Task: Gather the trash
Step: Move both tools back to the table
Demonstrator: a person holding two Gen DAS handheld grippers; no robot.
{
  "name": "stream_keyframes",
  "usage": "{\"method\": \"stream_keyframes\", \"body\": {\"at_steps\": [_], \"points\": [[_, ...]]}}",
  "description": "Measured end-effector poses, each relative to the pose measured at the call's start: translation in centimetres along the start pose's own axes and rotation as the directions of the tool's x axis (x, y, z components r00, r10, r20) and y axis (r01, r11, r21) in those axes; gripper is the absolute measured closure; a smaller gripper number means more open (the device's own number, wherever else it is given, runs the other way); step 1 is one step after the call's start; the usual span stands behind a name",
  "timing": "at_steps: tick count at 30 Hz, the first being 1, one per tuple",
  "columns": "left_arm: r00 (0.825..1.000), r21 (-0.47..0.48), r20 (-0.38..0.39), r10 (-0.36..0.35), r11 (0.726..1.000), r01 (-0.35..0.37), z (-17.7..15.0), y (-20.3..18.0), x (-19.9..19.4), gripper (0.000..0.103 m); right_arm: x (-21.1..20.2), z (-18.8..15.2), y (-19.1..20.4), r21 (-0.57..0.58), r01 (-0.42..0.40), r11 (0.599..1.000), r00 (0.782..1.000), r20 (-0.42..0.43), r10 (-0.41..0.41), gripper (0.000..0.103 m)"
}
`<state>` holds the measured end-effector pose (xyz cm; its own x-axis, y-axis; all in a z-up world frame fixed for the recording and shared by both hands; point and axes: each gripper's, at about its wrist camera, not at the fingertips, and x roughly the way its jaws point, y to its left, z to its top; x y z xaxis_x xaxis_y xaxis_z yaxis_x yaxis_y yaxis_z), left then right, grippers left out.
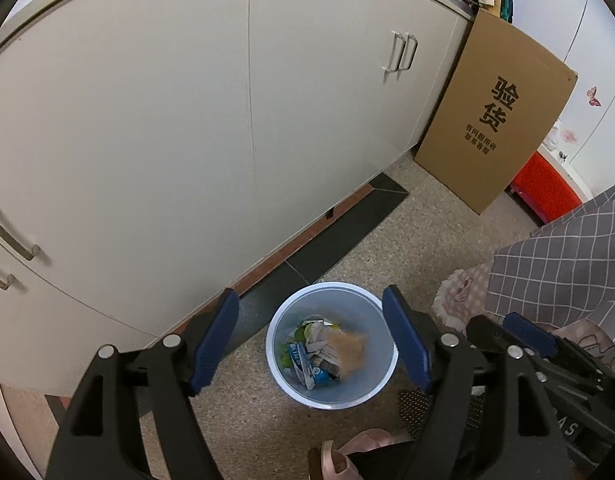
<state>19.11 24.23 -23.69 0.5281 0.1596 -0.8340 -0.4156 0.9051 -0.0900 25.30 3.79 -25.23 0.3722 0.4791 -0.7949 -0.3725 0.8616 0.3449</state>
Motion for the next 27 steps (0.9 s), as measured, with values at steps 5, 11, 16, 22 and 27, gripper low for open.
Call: {"method": "stream_keyframes", "body": {"at_steps": [5, 11, 16, 22, 27], "points": [[1.0, 0.028, 0.026, -0.016, 0.999, 0.015, 0.4, -1.4, -1.5, 0.03, -3.7, 0.6, -0.4, -0.022, 0.025, 0.999, 0.997, 0.076, -0.024, 0.039], [0.995, 0.07, 0.085, -0.059, 0.996, 0.053, 1.1, -4.2, -4.6, 0.03, -9.7, 1.6, -1.7, -0.017, 0.039, 0.999, 0.98, 0.196, -0.035, 0.039], [0.982, 0.14, 0.139, -0.128, 0.984, 0.108, 2.3, -8.4, -7.9, 0.029, -16.4, 2.2, -4.4, 0.026, 0.061, 0.998, 0.946, 0.318, -0.066, 0.039], [0.951, 0.288, 0.163, -0.262, 0.935, 0.208, 2.5, -17.0, -11.9, 0.026, -24.0, 2.1, -10.1, 0.122, 0.111, 0.986, 0.894, 0.422, -0.153, 0.039], [0.922, 0.417, 0.124, -0.367, 0.862, 0.287, 1.7, -25.6, -14.2, 0.026, -29.4, 1.1, -16.1, 0.227, 0.173, 0.958, 0.843, 0.468, -0.263, 0.037]]}}
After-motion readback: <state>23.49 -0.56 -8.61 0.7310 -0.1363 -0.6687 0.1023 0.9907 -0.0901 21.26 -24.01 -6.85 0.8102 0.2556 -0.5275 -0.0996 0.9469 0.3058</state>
